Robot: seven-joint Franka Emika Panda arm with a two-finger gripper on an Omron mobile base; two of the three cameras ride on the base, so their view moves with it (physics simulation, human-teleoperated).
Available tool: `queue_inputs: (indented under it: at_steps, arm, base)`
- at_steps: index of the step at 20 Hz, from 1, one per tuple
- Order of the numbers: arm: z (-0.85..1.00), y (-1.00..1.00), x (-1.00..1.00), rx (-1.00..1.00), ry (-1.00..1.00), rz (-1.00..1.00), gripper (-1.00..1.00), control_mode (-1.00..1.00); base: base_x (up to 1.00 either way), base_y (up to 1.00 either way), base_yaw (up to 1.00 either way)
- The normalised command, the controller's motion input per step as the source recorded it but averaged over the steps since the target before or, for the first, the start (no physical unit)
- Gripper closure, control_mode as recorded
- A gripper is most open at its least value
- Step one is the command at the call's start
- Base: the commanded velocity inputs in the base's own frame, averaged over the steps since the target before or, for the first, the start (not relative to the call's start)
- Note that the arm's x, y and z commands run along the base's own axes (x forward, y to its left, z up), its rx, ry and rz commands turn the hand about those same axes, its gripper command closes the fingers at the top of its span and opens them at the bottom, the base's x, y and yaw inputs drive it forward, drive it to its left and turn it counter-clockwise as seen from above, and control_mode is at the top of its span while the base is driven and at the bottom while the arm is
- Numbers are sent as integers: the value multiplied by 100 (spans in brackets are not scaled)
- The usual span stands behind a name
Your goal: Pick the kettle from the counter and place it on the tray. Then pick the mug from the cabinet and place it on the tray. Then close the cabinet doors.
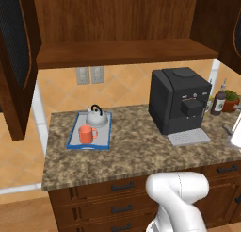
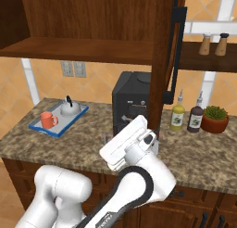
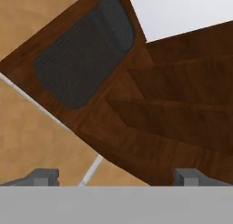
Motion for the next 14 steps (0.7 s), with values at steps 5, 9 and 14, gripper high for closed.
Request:
queue_inputs:
  at_steps: [5, 9, 14]
  arm:
    - [19, -75, -13, 10, -14, 2, -100, -100]
    - [10, -60, -19, 8, -1, 0, -100, -100]
    - [24, -48, -17, 3, 0, 0, -100, -100]
  base:
    - [0, 0, 0]
    - [0, 0, 0]
    - [0, 0, 0]
